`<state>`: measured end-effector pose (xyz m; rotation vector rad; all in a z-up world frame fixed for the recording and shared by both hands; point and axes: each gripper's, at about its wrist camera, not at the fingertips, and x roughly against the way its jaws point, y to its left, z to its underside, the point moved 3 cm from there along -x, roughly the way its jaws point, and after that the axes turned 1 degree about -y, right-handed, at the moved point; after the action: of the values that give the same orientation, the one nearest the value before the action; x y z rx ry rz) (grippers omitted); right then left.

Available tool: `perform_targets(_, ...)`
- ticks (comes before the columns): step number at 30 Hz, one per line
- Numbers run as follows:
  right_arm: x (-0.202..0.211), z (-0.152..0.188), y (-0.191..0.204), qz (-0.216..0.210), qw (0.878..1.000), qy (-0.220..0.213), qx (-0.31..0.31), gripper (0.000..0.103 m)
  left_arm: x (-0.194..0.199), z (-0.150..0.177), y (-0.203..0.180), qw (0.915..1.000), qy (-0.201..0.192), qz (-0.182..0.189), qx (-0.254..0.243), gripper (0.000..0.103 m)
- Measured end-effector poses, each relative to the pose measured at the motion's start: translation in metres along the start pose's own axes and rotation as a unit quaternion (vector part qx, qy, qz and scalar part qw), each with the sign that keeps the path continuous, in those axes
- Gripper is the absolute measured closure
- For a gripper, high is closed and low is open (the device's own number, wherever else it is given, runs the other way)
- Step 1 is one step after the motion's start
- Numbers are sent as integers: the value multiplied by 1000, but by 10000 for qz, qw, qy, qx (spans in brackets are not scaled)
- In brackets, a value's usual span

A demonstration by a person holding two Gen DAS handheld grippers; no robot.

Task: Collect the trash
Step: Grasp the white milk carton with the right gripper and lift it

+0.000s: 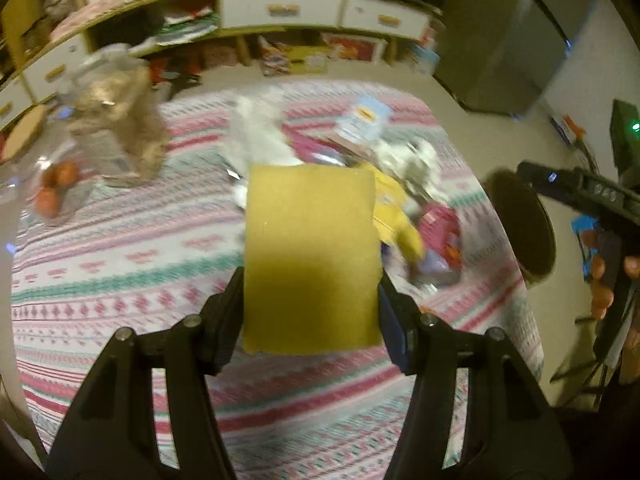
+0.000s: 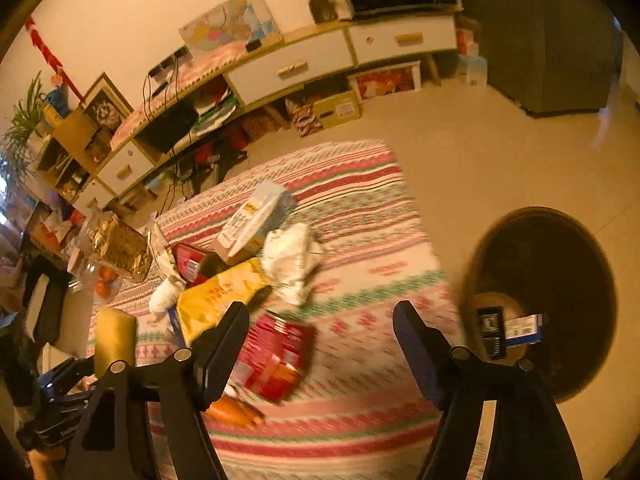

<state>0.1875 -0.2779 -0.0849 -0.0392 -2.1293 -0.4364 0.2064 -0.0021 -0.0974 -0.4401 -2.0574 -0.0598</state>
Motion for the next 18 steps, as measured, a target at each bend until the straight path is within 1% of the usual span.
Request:
perform_targets(3,-20,-19,31,-106,9999,59,56,27,0,-7,23,9993,-128,-213,291,42)
perform_targets(5,-42,-34,56,-269,9995,186,0,27,-1,-9,36,9988,-99,-91,472,42)
perform_targets(7,-65,-44,71,-290,9990,322,-98,27,-4,-10,44,9981,-66,12,605,42)
perform_targets(9,-86,-51,78,-107,9988,435,-199,27,-6,-10,48,9978,-47,20,662,42)
perform_targets(11,-113,-54,82,291,9974,589,-281,27,-8,-10,56,9974,-12,36,726,42)
perform_targets(14,-142,-56,88,427,9951,791,-406,27,-9,-10,69,9962,38,87,863,42)
perform_targets(18,-171,-56,90,641,9907,989,-676,27,-8,-11,86,9945,55,39,1048,42)
